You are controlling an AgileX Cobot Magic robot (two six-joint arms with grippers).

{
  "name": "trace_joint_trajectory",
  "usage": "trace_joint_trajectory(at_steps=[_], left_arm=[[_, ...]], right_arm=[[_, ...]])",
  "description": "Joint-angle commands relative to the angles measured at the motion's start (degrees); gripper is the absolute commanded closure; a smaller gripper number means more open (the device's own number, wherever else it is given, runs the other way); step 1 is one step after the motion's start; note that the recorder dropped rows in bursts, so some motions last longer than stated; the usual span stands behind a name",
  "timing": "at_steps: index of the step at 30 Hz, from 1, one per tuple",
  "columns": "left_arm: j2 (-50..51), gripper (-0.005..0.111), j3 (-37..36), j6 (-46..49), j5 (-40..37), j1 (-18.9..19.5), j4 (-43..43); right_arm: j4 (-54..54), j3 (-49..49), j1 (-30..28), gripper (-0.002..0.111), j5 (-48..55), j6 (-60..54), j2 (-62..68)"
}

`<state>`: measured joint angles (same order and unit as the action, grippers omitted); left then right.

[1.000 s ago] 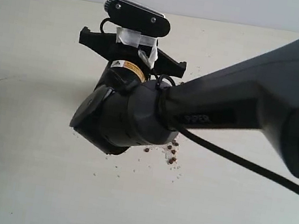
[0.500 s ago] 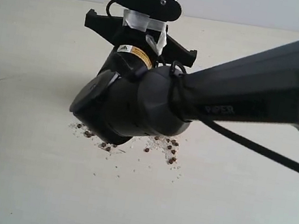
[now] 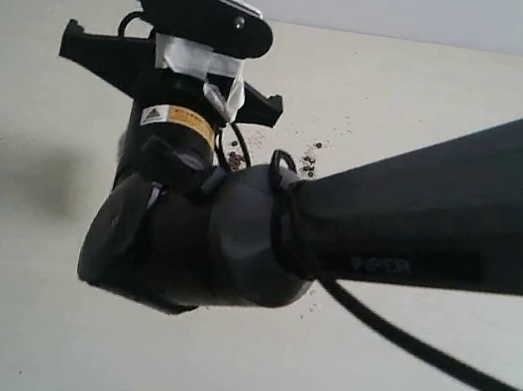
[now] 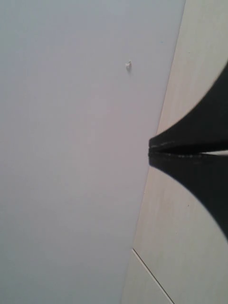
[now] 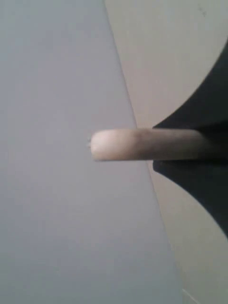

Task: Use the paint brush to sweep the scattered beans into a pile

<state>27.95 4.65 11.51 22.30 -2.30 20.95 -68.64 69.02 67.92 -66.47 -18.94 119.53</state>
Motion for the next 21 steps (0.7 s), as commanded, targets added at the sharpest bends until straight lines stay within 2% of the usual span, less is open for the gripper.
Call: trace_joint_trajectory(at_steps=[1, 4, 10, 21], left_arm=[[-0.2, 0.107, -0.2, 0.2, 0.0, -0.3, 0.4], [-0.2, 0.107, -0.2, 0.2, 0.0, -0.3, 0.4], [-0.2, 0.107, -0.2, 0.2, 0.0, -0.3, 0.4], [-0.2, 0.107, -0.2, 0.2, 0.0, -0.3, 0.4]], right_arm=[[4.6, -2.9, 1.0, 0.108, 2.7, 9.4, 0.7], [5.8, -5.3, 1.0, 0.108, 3.2, 13.2, 1.2], [2.6, -10.0, 1.0, 0.108, 1.6, 11.9, 1.3], [-7.4, -12.1, 1.0, 0.108, -3.5, -9.9, 1.3]])
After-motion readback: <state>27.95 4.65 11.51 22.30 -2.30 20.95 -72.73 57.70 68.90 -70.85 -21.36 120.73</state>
